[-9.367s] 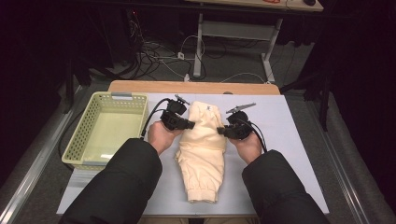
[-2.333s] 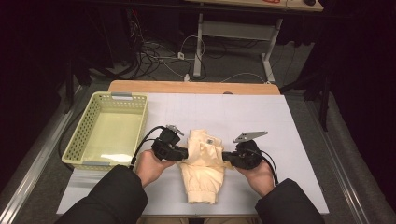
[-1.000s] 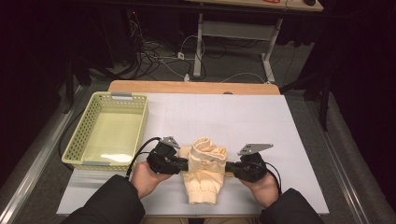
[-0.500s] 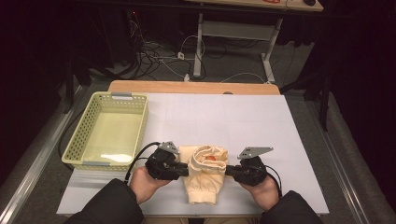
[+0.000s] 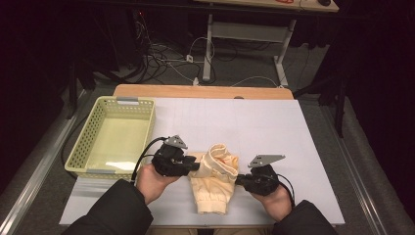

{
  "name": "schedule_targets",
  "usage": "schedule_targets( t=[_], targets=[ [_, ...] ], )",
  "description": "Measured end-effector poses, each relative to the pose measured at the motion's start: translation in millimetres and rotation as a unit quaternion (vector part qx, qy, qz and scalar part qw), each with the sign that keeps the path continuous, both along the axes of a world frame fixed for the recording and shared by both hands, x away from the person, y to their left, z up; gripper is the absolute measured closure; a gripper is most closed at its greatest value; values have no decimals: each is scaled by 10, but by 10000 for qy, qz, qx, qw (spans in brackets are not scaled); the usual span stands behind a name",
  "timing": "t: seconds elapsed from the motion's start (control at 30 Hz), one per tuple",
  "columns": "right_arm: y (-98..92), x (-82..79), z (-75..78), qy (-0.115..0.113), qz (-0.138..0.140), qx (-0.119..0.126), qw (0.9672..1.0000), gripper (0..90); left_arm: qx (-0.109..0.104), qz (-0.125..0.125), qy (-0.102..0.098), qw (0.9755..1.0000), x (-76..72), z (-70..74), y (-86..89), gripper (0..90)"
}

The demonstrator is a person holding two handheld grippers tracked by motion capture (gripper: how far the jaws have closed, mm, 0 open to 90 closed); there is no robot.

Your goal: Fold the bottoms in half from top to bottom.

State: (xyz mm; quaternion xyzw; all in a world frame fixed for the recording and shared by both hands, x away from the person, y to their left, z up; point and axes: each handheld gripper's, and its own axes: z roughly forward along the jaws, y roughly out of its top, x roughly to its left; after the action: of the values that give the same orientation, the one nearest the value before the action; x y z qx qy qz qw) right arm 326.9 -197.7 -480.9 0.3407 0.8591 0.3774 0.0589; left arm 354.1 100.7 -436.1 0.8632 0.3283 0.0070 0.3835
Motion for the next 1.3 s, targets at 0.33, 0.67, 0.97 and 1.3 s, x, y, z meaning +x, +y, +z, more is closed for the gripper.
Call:
schedule_targets(
  t=[0.33,0.67,0.97,1.3],
  targets=[
    [-2,-7,1,-2,13,0,10000,851,119,-22,188,9998,90,-86,-102,642],
    [-73,-26,38,-68,-121,72,9999,830,524,-322,249,9978,-124,-327,-208,630],
    [-248,-15,156,-216,-429,306,9984,805,451,-17,166,9988,-71,-302,-107,572],
    [-142,164,104,-170,-705,198,9972,713,316,452,163,9983,47,-314,5,490]
  ],
)
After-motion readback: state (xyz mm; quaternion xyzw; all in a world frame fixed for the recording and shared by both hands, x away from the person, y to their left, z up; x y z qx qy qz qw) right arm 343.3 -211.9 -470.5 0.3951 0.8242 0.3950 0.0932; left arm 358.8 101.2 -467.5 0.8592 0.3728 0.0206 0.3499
